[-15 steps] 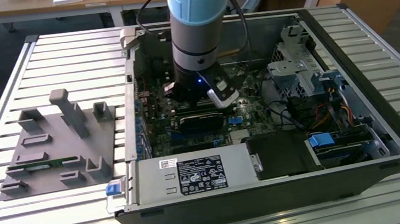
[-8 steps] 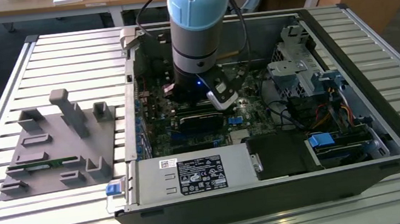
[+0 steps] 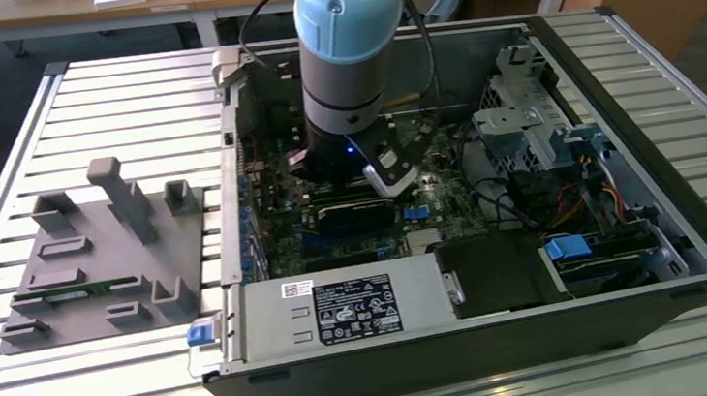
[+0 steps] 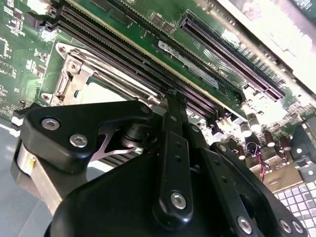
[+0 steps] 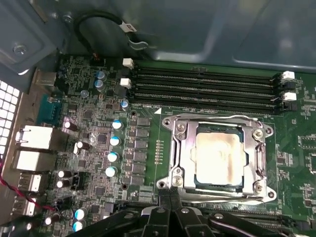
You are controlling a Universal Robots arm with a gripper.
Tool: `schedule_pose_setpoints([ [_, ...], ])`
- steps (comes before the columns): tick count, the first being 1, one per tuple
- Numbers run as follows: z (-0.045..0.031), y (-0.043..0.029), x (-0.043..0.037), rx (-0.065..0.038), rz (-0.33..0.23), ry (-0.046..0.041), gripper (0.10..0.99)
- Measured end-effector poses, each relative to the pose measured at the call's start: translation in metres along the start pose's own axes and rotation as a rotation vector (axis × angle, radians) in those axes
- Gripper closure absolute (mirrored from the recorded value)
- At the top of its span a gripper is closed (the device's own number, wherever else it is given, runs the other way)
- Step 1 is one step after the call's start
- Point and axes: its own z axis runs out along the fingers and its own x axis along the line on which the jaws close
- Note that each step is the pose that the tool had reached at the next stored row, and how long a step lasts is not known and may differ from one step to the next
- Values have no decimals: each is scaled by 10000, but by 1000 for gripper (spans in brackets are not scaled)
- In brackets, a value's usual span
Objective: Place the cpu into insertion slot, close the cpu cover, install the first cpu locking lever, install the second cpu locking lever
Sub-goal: 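Install the second cpu locking lever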
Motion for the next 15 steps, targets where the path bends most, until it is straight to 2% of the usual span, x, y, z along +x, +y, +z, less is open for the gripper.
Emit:
schedule_pose_setpoints([
  [2, 7, -3, 12, -62, 0, -2, 980],
  [8, 19, -3, 25, -352, -6, -24, 980],
  [15, 55, 19, 51, -389, -7, -27, 980],
])
